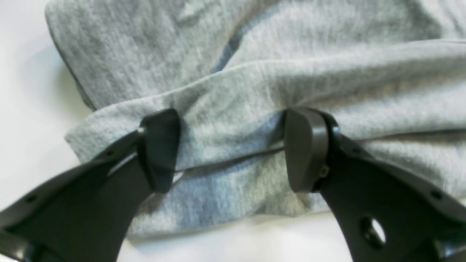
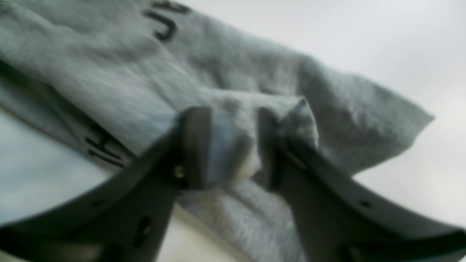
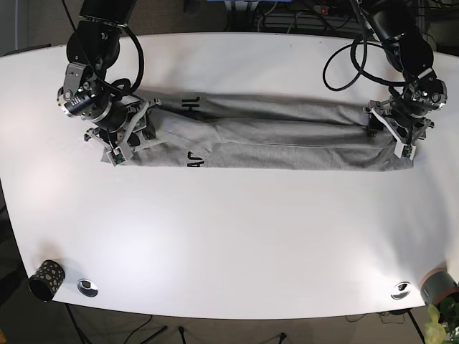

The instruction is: Fold the T-shirt properly

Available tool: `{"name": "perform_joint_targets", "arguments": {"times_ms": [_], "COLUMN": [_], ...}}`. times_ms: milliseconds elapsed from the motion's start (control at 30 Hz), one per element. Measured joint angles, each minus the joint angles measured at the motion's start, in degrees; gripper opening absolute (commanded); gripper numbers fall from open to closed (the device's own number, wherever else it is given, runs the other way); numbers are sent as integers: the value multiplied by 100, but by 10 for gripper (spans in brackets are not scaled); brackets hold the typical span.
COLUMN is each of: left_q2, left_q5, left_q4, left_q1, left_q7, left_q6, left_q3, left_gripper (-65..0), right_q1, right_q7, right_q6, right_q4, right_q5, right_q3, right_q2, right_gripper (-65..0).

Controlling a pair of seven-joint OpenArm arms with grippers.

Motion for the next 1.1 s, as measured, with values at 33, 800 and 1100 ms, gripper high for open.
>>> {"name": "perform_joint_targets", "arguments": {"times_ms": [33, 800, 1100], "left_q2": [0, 136, 85], "left_q5": [0, -787, -1255], "left_q4": [0, 1099, 1222], "left_q1": [2, 2, -243], "left_q7": [0, 911, 1716], "left_q6": [0, -9, 13], "left_q3": [2, -402, -1202], "left_gripper": [-242, -235, -71], "right_q1": [-13, -444, -361], "right_q7": [-15, 94, 474], "right_q6": [9, -39, -35], "right_q4": [-2, -426, -706], "right_q5": [-9, 586, 643], "right_q3": [96, -1005, -1014], "right_q2": [-13, 4, 52], "right_gripper": [-198, -171, -171]}}
